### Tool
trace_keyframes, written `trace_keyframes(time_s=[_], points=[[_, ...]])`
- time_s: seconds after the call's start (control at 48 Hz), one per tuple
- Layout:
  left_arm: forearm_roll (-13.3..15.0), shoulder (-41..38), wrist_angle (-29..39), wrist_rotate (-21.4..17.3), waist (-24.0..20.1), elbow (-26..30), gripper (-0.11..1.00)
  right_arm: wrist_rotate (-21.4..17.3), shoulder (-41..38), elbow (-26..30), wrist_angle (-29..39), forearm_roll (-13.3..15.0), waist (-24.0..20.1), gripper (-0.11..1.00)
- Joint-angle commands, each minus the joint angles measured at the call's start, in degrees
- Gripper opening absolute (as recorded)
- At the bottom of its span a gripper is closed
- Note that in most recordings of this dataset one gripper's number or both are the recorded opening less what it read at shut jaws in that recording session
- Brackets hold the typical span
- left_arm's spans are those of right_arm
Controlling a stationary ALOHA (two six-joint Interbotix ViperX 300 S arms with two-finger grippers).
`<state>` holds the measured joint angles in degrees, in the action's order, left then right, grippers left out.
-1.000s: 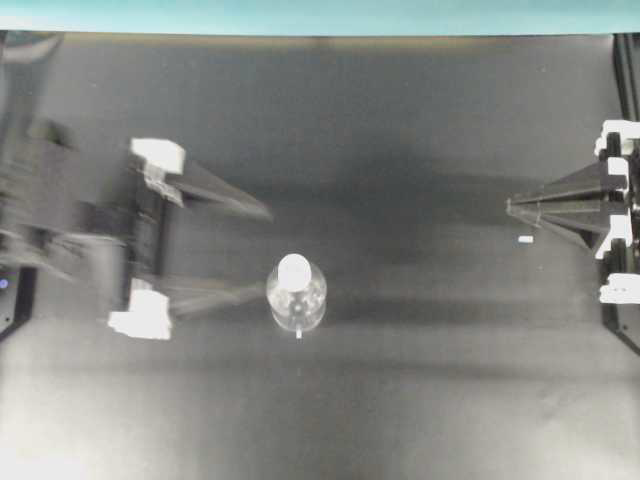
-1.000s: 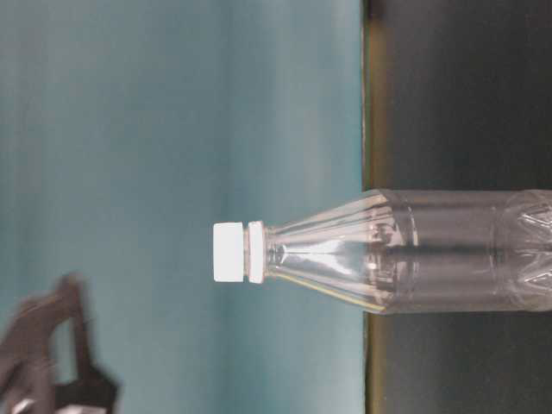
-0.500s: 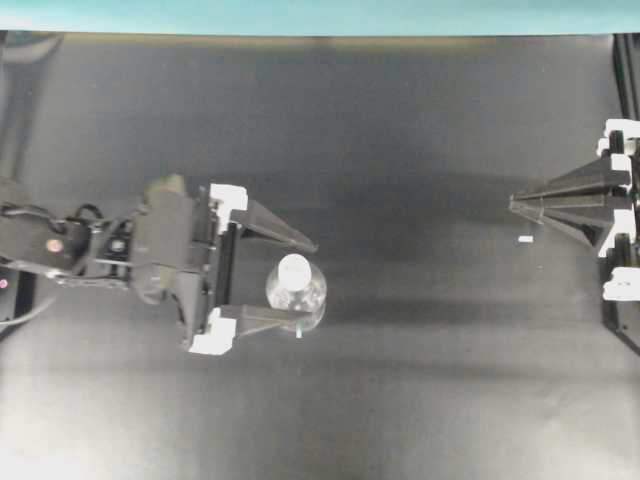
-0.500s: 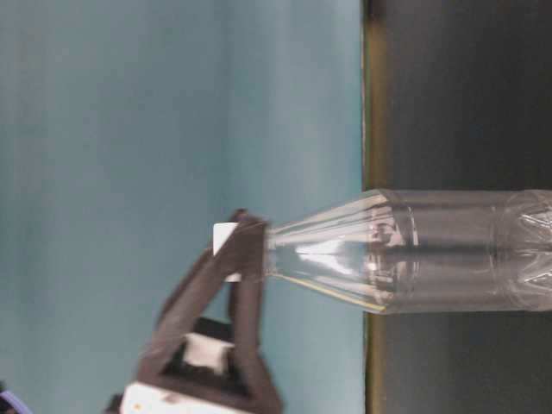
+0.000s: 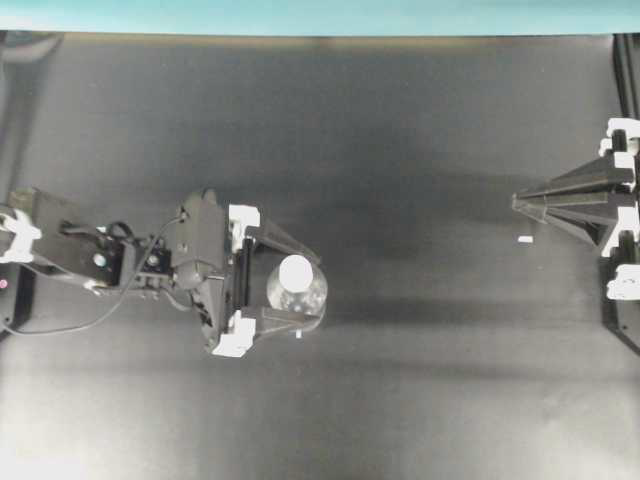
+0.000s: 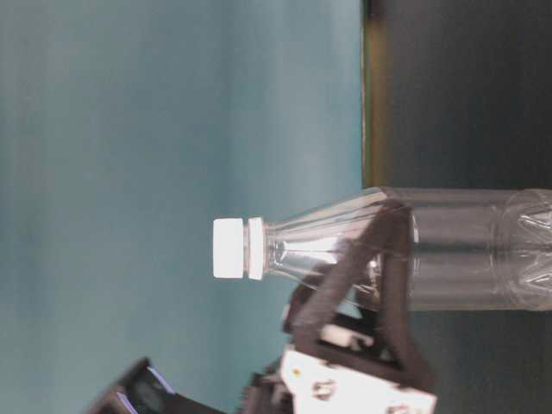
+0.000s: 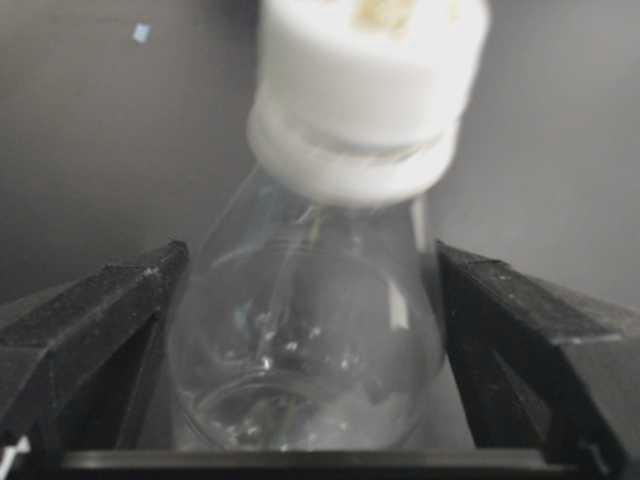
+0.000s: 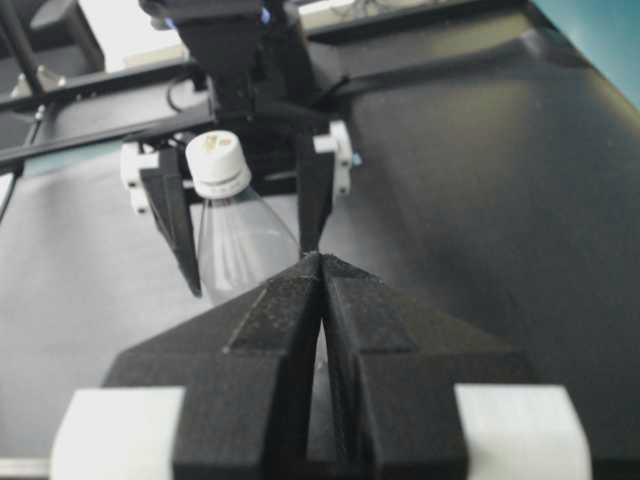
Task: Open the bottle cap by holding the bottle with the left arm and twisting the cap with the right arm.
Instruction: 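Move the left gripper onto the clear bottle's body and close it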
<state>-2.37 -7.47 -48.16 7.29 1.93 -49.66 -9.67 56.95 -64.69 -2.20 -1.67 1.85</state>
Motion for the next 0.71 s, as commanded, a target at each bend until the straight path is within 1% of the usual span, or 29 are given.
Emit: trace_keyframes(time_s=[0.0, 0.312, 0.417, 0.479, 0.583, 0.687], points=[[-0.26, -1.93, -0.18, -0.09, 0.53, 0.18, 0.99, -1.23, -0.26, 1.41, 0.26, -0.09, 0.44, 0.00], [-0.26, -6.15, -0.09, 0.09, 0.70, -0.53, 0.99, -3.60, -0.35, 1.41, 1.32, -0.09, 0.44, 0.00], [-0.26, -7.29, 0.26, 0.09, 0.79, -0.62, 0.99, -5.80, -1.05, 1.67, 1.85, -0.26, -0.79, 0.00], [-0.26, -7.91, 0.26, 0.18, 0.97, -0.53, 0.99, -7.21, -1.23, 1.76, 2.99, -0.26, -1.32, 0.00], [-0.26, -8.00, 0.53, 0.00, 1.32, -0.26, 0.99, -9.49, -1.41, 1.85, 6.77, -0.26, -1.93, 0.00], [-0.26, -8.00, 1.14, -0.18, 1.32, -0.18, 0.99, -10.20, -1.41, 2.02, 8.88, -0.26, -2.29, 0.00]])
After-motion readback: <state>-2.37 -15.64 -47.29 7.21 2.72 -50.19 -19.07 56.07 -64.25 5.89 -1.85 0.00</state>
